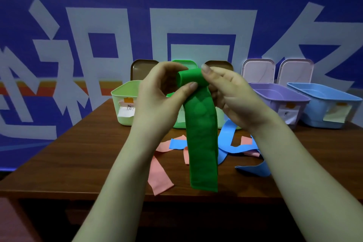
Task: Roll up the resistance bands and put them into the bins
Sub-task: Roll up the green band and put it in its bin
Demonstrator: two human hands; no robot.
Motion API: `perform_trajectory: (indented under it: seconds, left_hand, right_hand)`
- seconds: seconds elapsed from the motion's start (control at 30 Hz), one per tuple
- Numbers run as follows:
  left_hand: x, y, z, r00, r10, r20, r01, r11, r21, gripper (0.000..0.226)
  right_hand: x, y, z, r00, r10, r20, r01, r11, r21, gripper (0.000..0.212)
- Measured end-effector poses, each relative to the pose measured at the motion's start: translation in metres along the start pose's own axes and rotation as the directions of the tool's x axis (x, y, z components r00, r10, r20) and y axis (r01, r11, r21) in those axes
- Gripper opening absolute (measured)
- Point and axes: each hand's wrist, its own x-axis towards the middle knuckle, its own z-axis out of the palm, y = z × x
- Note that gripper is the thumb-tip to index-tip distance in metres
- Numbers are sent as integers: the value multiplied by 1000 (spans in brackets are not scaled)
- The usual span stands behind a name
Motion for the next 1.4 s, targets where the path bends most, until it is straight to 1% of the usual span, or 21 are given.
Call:
perform_trajectory:
  seconds: [0.17,0.33,0.4,0.5,0.57,0.63,0.7,0.77,0.8,0.9,0.97,1.03,1.07,1.13,1.17,1.27,1.33,1.4]
  left_hand:
    - [-3,0,1,998,69,12,-70,997,42,28]
    - [-5,-1,3,998,70,-2,-69,992,103,29]
    - [-6,0,3,1000,18,-1,-18,997,78,30]
    - [-7,5,3,990,-138,-11,137,987,-81,38]
    - [-6,8,6,972,-232,-34,225,963,-151,36]
    - [-5,9,9,955,-290,-65,278,949,-149,29]
    - [-4,5,9,952,-291,-95,282,954,-100,25]
    - [-3,5,11,955,-290,-58,288,957,-38,31]
    - [-4,7,13,952,-304,-26,302,952,-42,36]
    - [-6,9,20,932,-358,49,360,907,-219,42]
    - [-3,9,24,916,-400,34,389,865,-318,58]
    - [-2,9,26,883,-470,13,444,824,-352,79]
    - [-2,8,25,878,-478,5,443,811,-383,76]
    - [-2,7,23,883,-469,-9,416,790,-450,64]
    - [-2,5,21,890,-456,5,411,798,-440,58]
    - [-5,0,13,919,-393,9,380,881,-284,33]
    - [-5,2,7,926,-377,1,368,903,-223,18]
    - [-5,0,4,928,-373,7,368,911,-185,21]
  right_hand:
    - [0,-1,0,1000,-4,23,3,1000,21,46]
    - [1,2,3,1000,-6,1,6,1000,21,45]
    - [1,3,4,1000,5,-1,-5,998,61,41]
    - [2,3,6,1000,3,-15,-2,995,102,36]
    - [2,3,7,1000,-12,-17,13,994,110,33]
    - [2,5,9,999,-33,-4,33,990,134,28]
    - [3,6,10,999,-50,-3,50,983,175,26]
    - [5,7,11,998,-69,-14,70,976,205,23]
    - [5,7,12,997,-76,-21,78,973,216,21]
    - [9,10,20,995,-84,-52,94,967,238,18]
    - [12,15,25,993,-96,-68,110,966,234,16]
    - [13,20,29,993,-106,-59,115,976,184,17]
    - [12,21,31,993,-110,-42,115,983,141,18]
    - [10,20,31,992,-123,-16,123,990,67,19]
    - [9,19,29,991,-134,-14,134,990,45,20]
    - [7,13,20,986,-165,-2,165,986,-3,23]
    - [5,11,16,986,-168,20,169,985,-32,26]
    - [4,9,15,986,-163,37,165,986,-31,31]
